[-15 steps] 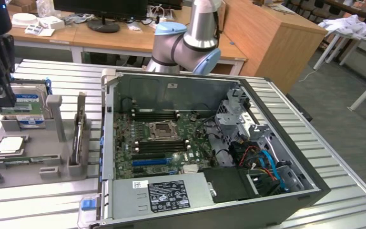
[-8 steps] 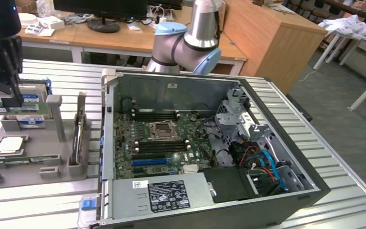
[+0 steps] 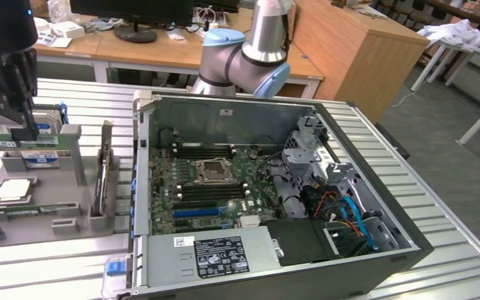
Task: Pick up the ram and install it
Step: 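Pick up the ram and move it above insertion slot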
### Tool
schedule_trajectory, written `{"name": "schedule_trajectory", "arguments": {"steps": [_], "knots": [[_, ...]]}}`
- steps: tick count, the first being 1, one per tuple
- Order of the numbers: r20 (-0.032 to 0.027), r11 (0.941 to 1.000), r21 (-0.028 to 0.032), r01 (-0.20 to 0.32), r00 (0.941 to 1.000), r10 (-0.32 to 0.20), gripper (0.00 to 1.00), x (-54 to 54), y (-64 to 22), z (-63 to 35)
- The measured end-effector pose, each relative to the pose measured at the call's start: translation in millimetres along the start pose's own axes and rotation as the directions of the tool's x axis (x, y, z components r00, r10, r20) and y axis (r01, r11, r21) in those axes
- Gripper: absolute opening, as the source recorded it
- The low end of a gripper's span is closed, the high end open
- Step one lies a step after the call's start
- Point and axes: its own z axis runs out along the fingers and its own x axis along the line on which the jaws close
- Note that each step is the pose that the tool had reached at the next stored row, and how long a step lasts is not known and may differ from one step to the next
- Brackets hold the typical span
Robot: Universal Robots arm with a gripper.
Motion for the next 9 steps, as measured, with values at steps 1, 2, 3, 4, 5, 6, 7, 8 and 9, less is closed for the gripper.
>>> {"name": "schedule_trajectory", "arguments": {"steps": [1,2,3,4,5,6,7,8,9], "knots": [[0.0,1.0,0.0,0.0,1.0,0.0,0.12,0.0,-1.5,0.0],[0.0,1.0,0.0,0.0,1.0,0.0,0.12,0.0,-3.2,0.0],[0.0,1.0,0.0,0.0,1.0,0.0,0.12,0.1,-4.9,0.0],[0.0,1.0,0.0001,0.0,1.0,0.0,0.12,0.1,-6.8,0.0],[0.0,1.0,0.0,0.0,1.0,0.0,0.12,0.1,-8.7,0.0],[0.0,1.0,0.0,0.0,1.0,0.0,0.12,0.1,-10.6,-0.1],[0.0,1.0,-0.0001,0.0,1.0,0.0,0.12,0.1,-12.4,-0.1],[0.0001,1.0,0.0001,0.0,1.0,0.0,0.12,0.1,-14.3,-0.1],[0.0001,1.0,0.0001,0.0,1.0,0.0,0.12,0.2,-16.2,-0.1]]}}
